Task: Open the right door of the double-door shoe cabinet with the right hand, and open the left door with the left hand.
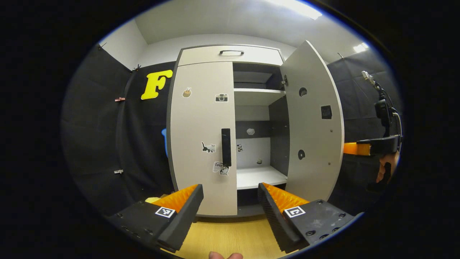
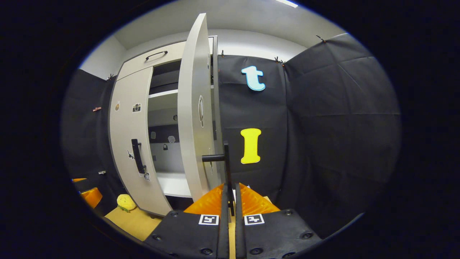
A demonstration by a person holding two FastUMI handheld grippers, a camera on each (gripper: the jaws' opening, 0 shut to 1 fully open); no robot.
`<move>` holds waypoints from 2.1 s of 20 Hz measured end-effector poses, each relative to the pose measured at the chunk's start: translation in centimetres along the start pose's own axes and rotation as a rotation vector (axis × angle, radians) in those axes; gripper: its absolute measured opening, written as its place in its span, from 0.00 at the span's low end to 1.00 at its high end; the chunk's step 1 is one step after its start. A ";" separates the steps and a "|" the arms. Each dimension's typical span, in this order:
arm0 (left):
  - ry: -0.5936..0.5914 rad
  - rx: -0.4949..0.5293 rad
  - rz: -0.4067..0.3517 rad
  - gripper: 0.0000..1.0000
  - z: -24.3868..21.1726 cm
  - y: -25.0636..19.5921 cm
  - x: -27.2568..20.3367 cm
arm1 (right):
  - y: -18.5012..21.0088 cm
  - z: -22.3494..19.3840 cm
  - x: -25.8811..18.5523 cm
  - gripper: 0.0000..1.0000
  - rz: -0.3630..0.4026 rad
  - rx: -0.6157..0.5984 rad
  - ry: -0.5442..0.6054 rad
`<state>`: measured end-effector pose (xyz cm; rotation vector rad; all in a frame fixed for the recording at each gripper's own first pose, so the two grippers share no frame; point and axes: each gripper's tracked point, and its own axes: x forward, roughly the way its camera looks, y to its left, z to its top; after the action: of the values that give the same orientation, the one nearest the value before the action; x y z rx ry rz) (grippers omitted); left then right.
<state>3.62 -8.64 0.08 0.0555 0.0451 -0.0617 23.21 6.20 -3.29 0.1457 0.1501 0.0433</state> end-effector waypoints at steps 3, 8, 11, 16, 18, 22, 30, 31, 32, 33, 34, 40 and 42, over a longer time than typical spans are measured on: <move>-0.020 -0.008 0.005 0.94 1.3 -0.1 1.7 | -0.9 0.4 -0.4 0.10 -0.027 -0.017 -0.021; -0.031 0.024 0.021 0.95 2.3 0.2 5.1 | -0.6 0.4 -0.9 0.10 -0.013 -0.003 -0.029; -0.040 0.014 0.016 0.94 2.9 -0.2 7.0 | 0.2 0.4 -1.4 0.23 0.024 0.016 -0.029; -0.049 0.007 0.023 0.94 3.8 -0.7 10.3 | -0.2 0.0 -2.1 0.84 0.036 -0.017 -0.016; -0.061 0.017 0.026 0.94 4.4 -0.8 11.9 | -0.1 0.2 -2.1 0.99 0.033 -0.010 -0.027; -0.069 0.002 0.055 0.94 4.9 0.3 15.5 | -0.3 0.0 -2.1 1.00 0.027 -0.013 -0.027; -0.042 0.021 0.090 0.82 4.5 2.3 22.3 | -1.8 0.4 -2.3 0.99 -0.013 -0.036 -0.045; -0.039 0.019 0.096 0.77 4.4 2.5 23.0 | -2.0 0.4 -2.3 0.99 -0.020 -0.038 -0.045; -0.036 0.017 0.097 0.74 4.4 2.5 23.6 | -2.1 0.3 -2.4 0.99 -0.024 -0.039 -0.045; -0.036 0.017 0.101 0.69 4.3 2.6 24.1 | -2.3 0.3 -2.4 1.00 -0.030 -0.038 -0.043; -0.033 0.023 0.104 0.65 4.2 2.8 24.5 | -2.4 0.3 -2.5 1.00 -0.036 -0.037 -0.042; -0.008 0.040 0.127 0.38 3.1 3.1 26.1 | -2.9 0.3 -2.5 1.00 -0.054 -0.033 -0.040; -0.008 0.033 0.129 0.37 3.0 3.1 26.3 | -3.0 0.3 -2.5 1.00 -0.058 -0.034 -0.042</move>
<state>30.19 -7.28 1.99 0.0912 0.0328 0.0662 20.91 3.03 -3.08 0.1081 0.1120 -0.0148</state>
